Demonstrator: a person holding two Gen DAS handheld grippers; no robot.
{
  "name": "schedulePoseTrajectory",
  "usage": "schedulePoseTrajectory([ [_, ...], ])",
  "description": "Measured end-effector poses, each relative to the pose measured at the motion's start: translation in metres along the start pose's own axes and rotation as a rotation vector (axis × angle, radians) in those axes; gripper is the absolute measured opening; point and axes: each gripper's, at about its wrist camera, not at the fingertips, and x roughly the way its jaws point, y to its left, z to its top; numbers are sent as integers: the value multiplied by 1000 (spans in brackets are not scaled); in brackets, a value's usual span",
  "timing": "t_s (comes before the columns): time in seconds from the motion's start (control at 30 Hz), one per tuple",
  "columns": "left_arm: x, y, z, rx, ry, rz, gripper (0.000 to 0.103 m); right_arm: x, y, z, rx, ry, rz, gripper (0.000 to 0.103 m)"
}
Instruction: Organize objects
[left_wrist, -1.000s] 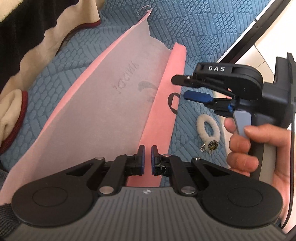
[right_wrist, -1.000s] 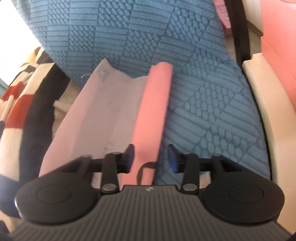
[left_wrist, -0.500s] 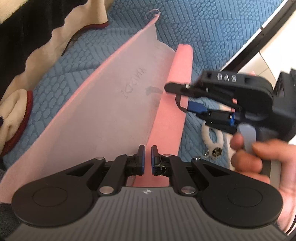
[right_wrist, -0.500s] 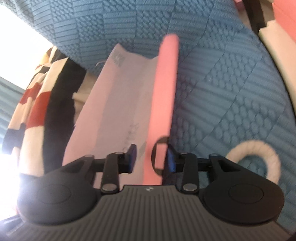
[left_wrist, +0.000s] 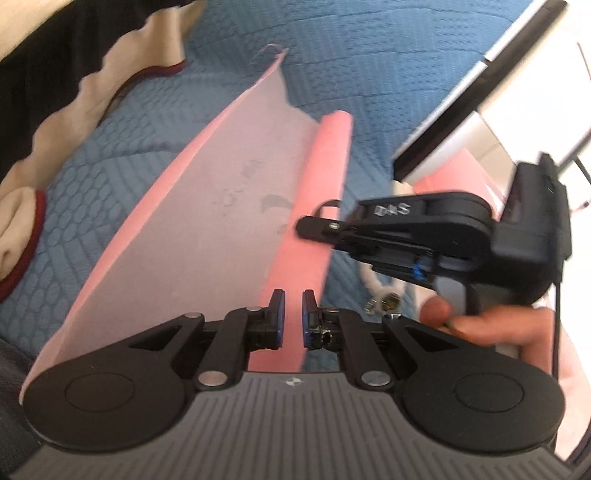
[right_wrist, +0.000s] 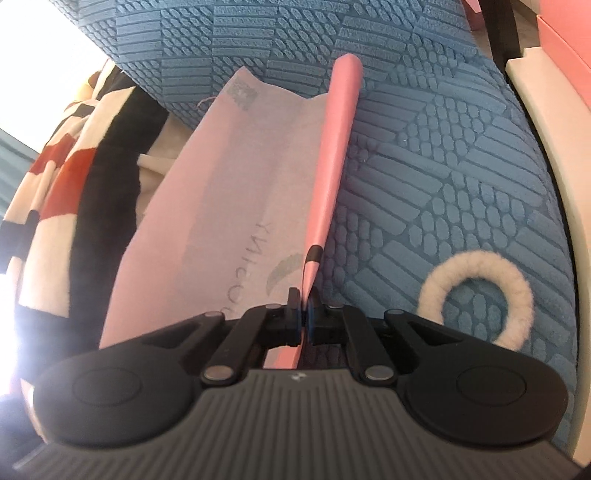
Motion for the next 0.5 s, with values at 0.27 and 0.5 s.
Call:
schedulePoseTrajectory([
  [0.27, 7, -24, -11, 101, -3, 15, 40, -10, -4, -4, 12, -8, 1, 6],
  [0.5, 23, -38, -22, 180, 34, 83, 39, -26, -12, -6, 18, -29, -21, 5],
])
